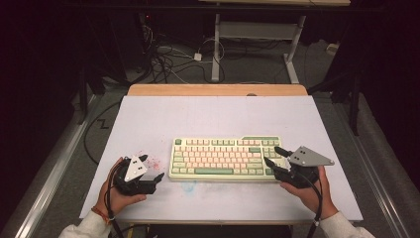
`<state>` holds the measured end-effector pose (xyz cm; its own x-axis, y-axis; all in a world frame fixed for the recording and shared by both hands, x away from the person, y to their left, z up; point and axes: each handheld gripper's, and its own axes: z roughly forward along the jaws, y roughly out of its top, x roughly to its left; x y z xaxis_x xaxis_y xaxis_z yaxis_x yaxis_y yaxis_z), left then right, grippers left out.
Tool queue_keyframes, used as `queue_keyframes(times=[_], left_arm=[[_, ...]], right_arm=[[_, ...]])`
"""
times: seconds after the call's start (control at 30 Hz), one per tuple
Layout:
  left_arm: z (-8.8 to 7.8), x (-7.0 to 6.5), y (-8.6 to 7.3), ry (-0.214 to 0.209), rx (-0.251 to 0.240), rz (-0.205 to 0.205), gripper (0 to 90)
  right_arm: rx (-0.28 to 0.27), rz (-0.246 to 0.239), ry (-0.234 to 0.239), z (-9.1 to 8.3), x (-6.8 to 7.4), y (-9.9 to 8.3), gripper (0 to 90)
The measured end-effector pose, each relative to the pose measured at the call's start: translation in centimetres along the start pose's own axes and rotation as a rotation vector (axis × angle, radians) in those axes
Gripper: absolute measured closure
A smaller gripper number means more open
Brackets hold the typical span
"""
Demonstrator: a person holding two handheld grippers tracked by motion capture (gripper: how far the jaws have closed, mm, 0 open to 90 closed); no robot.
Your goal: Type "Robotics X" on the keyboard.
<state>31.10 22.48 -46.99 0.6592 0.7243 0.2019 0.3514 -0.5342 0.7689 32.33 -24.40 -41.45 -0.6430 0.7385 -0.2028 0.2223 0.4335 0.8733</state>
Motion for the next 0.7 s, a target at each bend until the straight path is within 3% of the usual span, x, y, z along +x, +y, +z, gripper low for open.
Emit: queue_keyframes(times=[0.13, 0.4, 0.47, 0.7], left_arm=[[0.2, 0.0, 0.0, 0.008, 0.002, 0.019, 17.8], [0.3, -0.1, 0.0, -0.002, 0.013, 0.011, 17.8], [0.3, -0.1, 0.0, 0.004, 0.011, 0.029, 17.8], [0.3, -0.1, 0.0, -0.001, 0.014, 0.031, 17.8]], right_arm=[[0.007, -0.011, 0.015, 0.8, 0.0, 1.1, 61.8], [0.045, -0.038, 0.078, 3.7, 0.4, 2.9, 79.1], [0.057, -0.050, 0.098, 4.5, 0.8, 3.3, 80.6], [0.109, -0.084, 0.152, 7.0, 2.1, 4.1, 87.9]])
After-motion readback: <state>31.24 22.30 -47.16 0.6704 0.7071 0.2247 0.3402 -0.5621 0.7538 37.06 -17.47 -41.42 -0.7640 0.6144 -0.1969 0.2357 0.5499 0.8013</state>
